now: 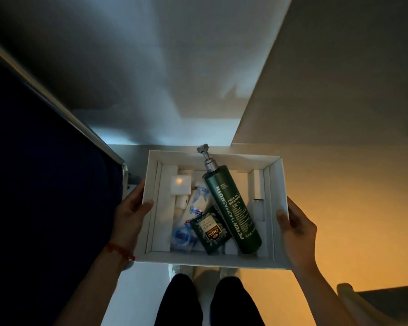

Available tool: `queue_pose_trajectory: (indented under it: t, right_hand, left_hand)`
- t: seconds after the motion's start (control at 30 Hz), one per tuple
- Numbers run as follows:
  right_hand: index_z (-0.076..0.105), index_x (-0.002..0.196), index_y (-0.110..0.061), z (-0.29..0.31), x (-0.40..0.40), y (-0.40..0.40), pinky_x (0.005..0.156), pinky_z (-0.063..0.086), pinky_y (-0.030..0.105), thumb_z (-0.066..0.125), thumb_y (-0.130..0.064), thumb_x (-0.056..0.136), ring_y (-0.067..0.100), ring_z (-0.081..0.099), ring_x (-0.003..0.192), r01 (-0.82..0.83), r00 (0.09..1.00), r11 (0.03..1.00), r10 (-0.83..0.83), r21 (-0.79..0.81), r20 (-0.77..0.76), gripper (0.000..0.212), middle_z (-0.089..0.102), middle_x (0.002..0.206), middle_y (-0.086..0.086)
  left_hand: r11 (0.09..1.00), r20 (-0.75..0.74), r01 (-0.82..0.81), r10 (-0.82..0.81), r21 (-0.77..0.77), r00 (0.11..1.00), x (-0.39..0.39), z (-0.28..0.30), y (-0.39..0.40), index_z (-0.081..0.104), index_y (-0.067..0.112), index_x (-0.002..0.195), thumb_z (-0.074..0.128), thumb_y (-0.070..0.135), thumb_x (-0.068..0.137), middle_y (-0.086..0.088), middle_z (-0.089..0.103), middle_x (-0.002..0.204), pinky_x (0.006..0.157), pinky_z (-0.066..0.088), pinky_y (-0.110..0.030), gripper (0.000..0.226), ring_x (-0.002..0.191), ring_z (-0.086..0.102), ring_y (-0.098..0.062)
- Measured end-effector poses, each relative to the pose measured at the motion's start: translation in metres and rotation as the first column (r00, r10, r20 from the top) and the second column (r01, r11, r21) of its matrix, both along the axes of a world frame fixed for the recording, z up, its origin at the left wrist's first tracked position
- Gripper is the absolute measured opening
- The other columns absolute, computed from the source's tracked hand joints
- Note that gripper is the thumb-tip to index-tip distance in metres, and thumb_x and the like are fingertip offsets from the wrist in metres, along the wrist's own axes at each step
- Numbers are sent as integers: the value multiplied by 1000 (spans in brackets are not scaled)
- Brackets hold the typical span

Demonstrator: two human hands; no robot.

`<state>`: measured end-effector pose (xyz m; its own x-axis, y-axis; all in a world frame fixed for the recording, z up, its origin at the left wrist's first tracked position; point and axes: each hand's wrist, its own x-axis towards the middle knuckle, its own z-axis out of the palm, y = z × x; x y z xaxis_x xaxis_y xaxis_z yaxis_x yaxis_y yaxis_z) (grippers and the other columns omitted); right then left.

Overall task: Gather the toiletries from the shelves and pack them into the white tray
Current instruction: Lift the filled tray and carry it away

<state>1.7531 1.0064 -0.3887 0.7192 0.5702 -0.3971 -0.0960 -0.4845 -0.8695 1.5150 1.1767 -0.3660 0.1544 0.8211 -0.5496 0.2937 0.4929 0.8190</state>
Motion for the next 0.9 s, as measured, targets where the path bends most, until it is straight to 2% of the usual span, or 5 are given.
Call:
queue_pose_trajectory:
  t: [0.2,0.37,0.5,0.63,0.9]
  right_hand:
    - [50,126,-9,-120,2,38,86,44,14,50,5,89,-16,56,91,-42,998,999,41,24,52,40,60,116,1]
    - [45,122,-19,-202,5,66,81,45,6,49,8,88,-18,55,92,-84,993,995,78,60,94,44,56,109,-12]
    - [47,125,-15,-257,12,86,81,47,8,49,7,88,-15,56,91,-100,988,993,92,58,122,43,59,112,-4]
    - [49,125,-15,-295,17,106,83,47,9,50,5,88,-14,57,91,-116,983,990,103,77,153,41,60,108,-11]
    - [52,123,-15,-338,17,139,77,46,5,50,7,87,-17,56,82,-101,980,992,85,81,179,41,61,102,-5]
  left_hand:
    - [999,-7,-22,22,32,1000,-3,-121,34,41,29,126,45,-13,84,0,54,122,93,42,-35,59,102,55,-10]
    - [998,28,-12,10,65,1000,1,-207,59,39,23,129,44,-14,84,2,50,126,84,49,-17,58,114,50,-14]
    - [996,42,19,-22,83,999,1,-264,77,39,17,133,44,-12,85,-6,47,136,100,40,-36,56,122,45,-18]
    - [996,43,-3,-1,87,999,0,-302,89,41,17,132,45,-9,86,-4,51,130,86,49,-21,53,115,51,-15]
    - [996,39,2,-6,89,999,0,-344,117,41,21,132,45,-7,87,-7,52,131,100,40,-44,53,118,50,-19]
